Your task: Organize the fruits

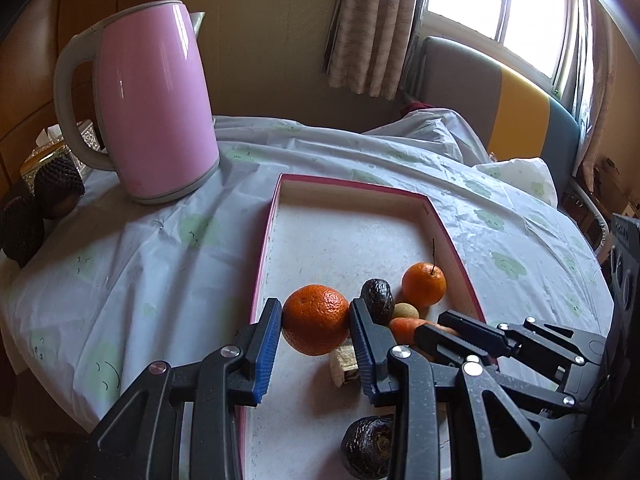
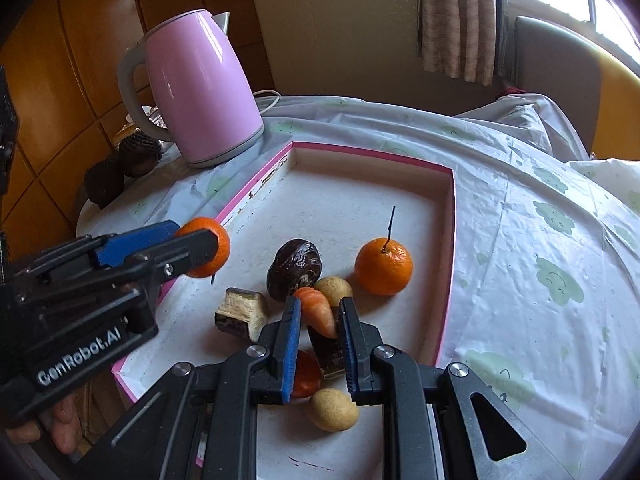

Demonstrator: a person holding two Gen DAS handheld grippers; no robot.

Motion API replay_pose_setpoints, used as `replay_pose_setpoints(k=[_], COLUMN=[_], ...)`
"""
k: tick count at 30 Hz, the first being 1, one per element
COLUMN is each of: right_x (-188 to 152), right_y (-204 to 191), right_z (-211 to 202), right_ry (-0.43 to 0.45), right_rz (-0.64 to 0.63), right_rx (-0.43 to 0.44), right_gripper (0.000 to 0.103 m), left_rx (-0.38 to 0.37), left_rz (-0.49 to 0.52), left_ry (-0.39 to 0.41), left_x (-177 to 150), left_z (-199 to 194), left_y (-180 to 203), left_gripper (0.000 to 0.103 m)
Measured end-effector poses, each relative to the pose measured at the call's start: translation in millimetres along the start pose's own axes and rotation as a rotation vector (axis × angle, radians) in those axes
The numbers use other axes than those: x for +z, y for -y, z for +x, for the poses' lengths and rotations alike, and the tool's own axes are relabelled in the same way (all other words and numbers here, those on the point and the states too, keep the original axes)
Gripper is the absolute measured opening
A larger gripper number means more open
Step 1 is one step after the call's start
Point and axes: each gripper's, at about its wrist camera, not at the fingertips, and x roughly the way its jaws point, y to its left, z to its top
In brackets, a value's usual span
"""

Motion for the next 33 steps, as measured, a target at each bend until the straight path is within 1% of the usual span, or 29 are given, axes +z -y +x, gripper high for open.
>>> replay_pose_setpoints(k=[7, 10, 15, 18, 21, 24, 27, 29, 33], right_x=[1, 1, 0, -1, -2, -2, -3, -4, -6], right_y=[-2, -1, 0, 0, 0, -1, -3, -3, -4], right_z=[2, 1, -3, -6, -9, -13, -16, -17, -20], right_ry=[0.004, 0.007, 0.020, 0.031, 0.041, 0.054, 0.063, 0.068, 0.078], right_rz=[0.004, 0.014, 0.026, 0.024, 0.027, 0.026, 0.021, 0.020, 0.017], right_rx=[0.001, 0.007, 0.010, 0.003, -0.003, -0.012, -0.022, -0.033, -0.048], right_gripper=[0.020, 0.020, 0.020, 0.024, 0.025, 0.033, 0.034, 0.034, 0.042], left_rx=[0.010, 0.016, 0.037, 0.047, 0.056, 0.062, 0.070, 0.077, 0.085], left_rz=[0.005, 0.001, -0.005, -0.007, -0.007, -0.014, -0.017, -0.018, -0.017], left_ry=[0.019, 0.019, 0.030, 0.037, 0.043, 0.046, 0.050, 0.054, 0.060], left_x=[-1, -2, -3, -4, -6, -7, -9, -10, -11], left_z=[-2, -2, -6, -8, -11, -13, -16, -17, -22], left_y=[1, 1, 0, 0, 1, 1, 0, 0, 0], left_gripper=[0.036, 0.040, 0.041, 0.041, 0.042, 0.043, 0.046, 0.047, 0.047])
